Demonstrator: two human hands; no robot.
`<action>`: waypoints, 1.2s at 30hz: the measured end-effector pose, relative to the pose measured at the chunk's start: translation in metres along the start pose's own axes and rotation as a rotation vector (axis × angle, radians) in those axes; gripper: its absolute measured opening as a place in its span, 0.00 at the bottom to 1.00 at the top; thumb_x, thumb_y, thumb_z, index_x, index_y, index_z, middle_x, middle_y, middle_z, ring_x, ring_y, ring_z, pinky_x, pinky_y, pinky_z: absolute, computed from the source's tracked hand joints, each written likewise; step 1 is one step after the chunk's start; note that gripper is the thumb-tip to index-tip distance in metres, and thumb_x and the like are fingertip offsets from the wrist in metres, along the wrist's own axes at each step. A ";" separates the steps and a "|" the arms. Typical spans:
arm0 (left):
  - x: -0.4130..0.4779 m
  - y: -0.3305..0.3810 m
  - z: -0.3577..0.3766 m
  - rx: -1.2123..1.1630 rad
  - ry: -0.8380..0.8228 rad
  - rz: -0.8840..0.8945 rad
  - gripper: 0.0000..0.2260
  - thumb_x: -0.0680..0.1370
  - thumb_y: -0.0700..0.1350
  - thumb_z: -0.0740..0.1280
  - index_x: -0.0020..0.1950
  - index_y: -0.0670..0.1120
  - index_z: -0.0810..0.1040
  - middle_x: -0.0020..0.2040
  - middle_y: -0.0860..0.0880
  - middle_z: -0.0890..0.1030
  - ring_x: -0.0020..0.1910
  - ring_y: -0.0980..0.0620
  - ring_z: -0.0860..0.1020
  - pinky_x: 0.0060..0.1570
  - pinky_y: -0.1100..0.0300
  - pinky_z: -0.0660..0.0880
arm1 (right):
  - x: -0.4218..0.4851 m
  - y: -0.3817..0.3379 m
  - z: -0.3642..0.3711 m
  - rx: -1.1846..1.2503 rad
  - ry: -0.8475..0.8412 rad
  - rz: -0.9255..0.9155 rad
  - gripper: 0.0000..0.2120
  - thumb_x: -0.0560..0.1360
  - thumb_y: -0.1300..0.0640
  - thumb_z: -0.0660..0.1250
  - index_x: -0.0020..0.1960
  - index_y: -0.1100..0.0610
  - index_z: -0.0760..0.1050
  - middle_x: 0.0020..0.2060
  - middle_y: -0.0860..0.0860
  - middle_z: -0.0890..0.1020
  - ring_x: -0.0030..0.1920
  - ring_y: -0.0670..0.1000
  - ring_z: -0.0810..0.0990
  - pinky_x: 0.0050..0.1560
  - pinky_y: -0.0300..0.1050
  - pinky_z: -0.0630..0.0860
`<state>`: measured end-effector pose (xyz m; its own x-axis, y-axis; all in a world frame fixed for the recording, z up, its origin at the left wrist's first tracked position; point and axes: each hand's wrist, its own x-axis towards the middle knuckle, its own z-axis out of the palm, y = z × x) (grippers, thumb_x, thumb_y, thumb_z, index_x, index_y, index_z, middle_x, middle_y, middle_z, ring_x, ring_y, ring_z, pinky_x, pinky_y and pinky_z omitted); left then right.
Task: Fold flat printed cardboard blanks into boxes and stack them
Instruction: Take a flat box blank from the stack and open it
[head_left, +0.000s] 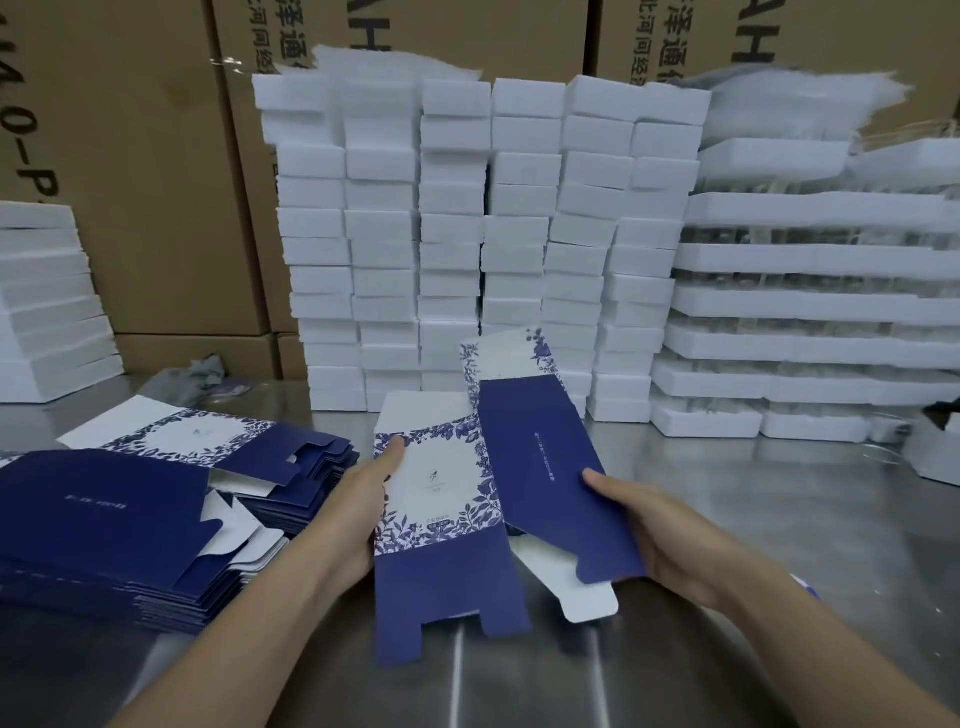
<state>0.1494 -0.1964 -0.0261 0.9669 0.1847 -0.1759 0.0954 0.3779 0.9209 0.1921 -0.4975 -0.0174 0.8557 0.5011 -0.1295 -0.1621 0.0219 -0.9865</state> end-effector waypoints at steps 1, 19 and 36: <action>-0.001 0.000 0.000 0.025 -0.022 -0.024 0.20 0.84 0.58 0.67 0.63 0.44 0.84 0.57 0.41 0.88 0.54 0.38 0.87 0.43 0.47 0.86 | 0.000 0.000 0.000 0.026 0.014 -0.006 0.21 0.79 0.39 0.68 0.62 0.53 0.86 0.62 0.57 0.86 0.57 0.58 0.87 0.47 0.52 0.84; -0.012 -0.002 0.014 0.238 -0.108 0.019 0.20 0.86 0.58 0.62 0.66 0.47 0.84 0.60 0.46 0.87 0.58 0.45 0.87 0.54 0.51 0.83 | 0.015 -0.008 -0.005 0.148 0.382 -0.122 0.23 0.83 0.39 0.65 0.58 0.57 0.86 0.51 0.57 0.89 0.48 0.59 0.90 0.38 0.50 0.85; -0.004 0.000 0.010 0.245 0.122 0.172 0.21 0.86 0.61 0.59 0.59 0.49 0.85 0.51 0.48 0.89 0.50 0.45 0.89 0.58 0.45 0.82 | 0.014 -0.005 -0.004 -0.018 0.159 -0.022 0.26 0.76 0.32 0.69 0.60 0.51 0.87 0.57 0.56 0.88 0.54 0.59 0.88 0.50 0.60 0.86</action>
<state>0.1478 -0.2062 -0.0218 0.9399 0.3394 -0.0372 0.0016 0.1046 0.9945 0.2074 -0.4941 -0.0148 0.9262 0.3571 -0.1211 -0.1354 0.0150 -0.9907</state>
